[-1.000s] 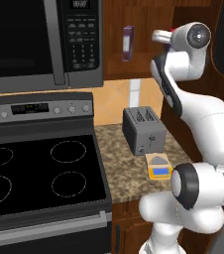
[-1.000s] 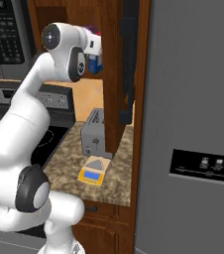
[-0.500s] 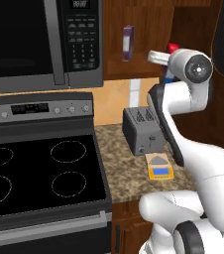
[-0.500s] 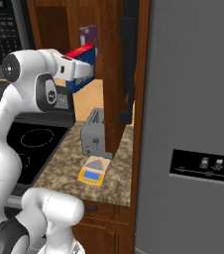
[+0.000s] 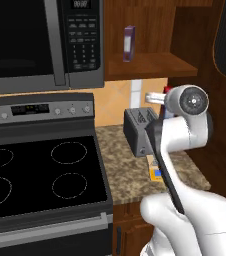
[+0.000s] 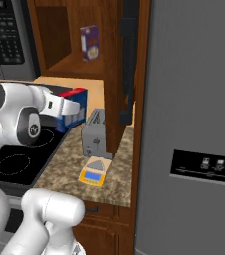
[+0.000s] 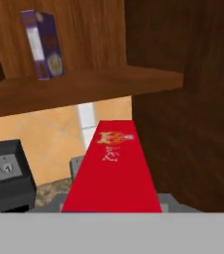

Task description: Pick the boxed food and place it on the digital scale for weighing, and close the cabinet.

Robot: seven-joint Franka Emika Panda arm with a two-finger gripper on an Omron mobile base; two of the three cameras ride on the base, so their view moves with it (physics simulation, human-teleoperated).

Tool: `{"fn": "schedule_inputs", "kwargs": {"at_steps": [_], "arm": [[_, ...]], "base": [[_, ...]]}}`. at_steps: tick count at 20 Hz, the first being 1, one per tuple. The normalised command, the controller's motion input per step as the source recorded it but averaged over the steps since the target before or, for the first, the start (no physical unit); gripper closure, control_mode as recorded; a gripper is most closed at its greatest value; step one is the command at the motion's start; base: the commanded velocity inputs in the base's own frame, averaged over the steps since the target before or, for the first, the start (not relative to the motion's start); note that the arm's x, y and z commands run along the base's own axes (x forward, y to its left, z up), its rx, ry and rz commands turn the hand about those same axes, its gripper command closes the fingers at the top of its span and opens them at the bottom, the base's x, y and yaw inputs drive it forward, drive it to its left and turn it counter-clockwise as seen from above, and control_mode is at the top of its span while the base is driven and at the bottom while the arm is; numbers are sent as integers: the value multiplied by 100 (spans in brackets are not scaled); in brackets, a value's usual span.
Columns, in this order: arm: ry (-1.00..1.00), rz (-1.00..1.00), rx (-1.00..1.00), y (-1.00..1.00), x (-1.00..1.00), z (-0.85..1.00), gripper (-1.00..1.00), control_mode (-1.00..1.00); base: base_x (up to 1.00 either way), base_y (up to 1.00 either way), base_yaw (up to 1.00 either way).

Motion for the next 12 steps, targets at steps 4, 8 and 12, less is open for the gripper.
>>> {"fn": "schedule_inputs", "kwargs": {"at_steps": [4,8,12], "arm": [[8,25,0,0,0,-46,100,-100],[12,12,-2,4,31,-47,100,-100],[1,-44,0,8,6,-49,100,-100]], "base": [[0,0,0],[0,0,0],[0,0,0]]}}
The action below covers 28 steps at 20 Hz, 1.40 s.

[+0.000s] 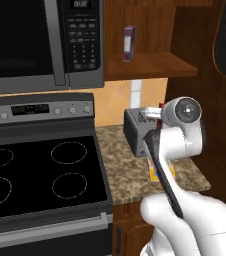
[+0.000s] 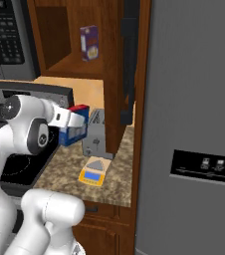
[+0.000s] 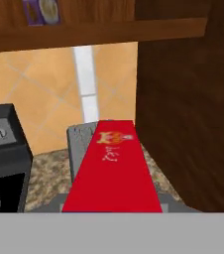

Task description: Pick the boxed food and place it on the digital scale for weighing, and close the cabinet.

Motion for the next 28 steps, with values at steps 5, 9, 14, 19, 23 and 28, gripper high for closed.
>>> {"fn": "schedule_inputs", "kwargs": {"at_steps": [5,9,14,19,23,28], "arm": [[0,-54,2,10,7,-24,100,-100],[0,-44,8,0,8,-11,100,-100],[9,-27,0,-1,14,-7,100,-100],[16,-3,0,-5,13,-12,100,-100],[9,-2,0,-14,9,-17,100,-100],[0,-9,-1,-16,2,-19,100,-100]], "base": [[0,0,0],[0,0,0],[0,0,0],[0,0,0],[0,0,0],[0,0,0]]}}
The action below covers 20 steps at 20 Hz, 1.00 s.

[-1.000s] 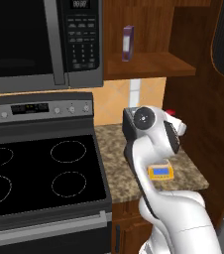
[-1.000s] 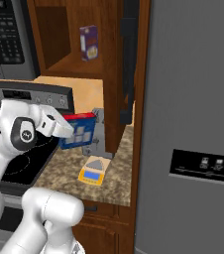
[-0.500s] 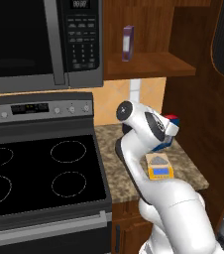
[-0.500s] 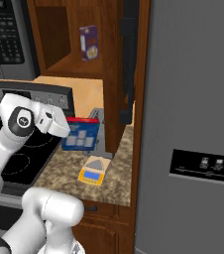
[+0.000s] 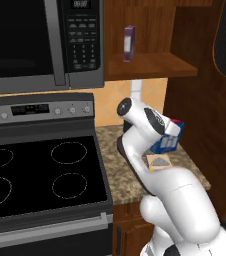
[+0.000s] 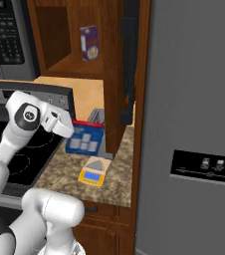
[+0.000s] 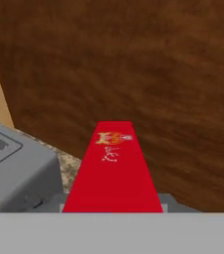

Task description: Pick the boxed food and place it on the digital scale for weighing, and close the cabinet.

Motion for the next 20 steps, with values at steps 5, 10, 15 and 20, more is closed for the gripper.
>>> {"fn": "schedule_inputs", "kwargs": {"at_steps": [5,10,15,20], "arm": [[0,-6,-1,-26,3,-28,100,-100],[0,-7,-1,-16,1,-23,100,-100],[0,-7,-5,-2,0,-25,100,-100],[0,-6,-9,0,2,-24,100,-100]], "base": [[0,0,0],[0,0,0],[0,0,0],[0,0,0]]}}
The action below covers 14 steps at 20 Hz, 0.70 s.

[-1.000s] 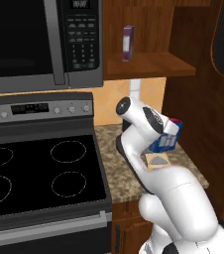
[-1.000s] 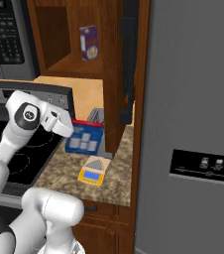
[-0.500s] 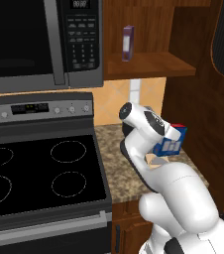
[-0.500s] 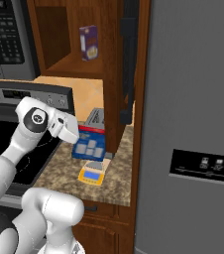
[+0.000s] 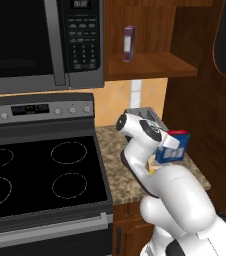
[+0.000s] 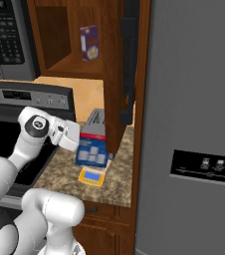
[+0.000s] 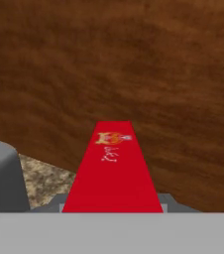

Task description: Pick the boxed food and place it on the digital scale for weighing, and close the cabinet.

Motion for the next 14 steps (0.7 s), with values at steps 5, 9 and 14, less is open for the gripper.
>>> {"fn": "schedule_inputs", "kwargs": {"at_steps": [5,9,14], "arm": [[0,-6,-6,0,1,-20,100,-100],[-1,-3,-7,8,3,-19,100,-100],[-5,0,-2,19,11,-6,100,-100]], "base": [[0,0,0],[0,0,0],[0,0,0]]}}
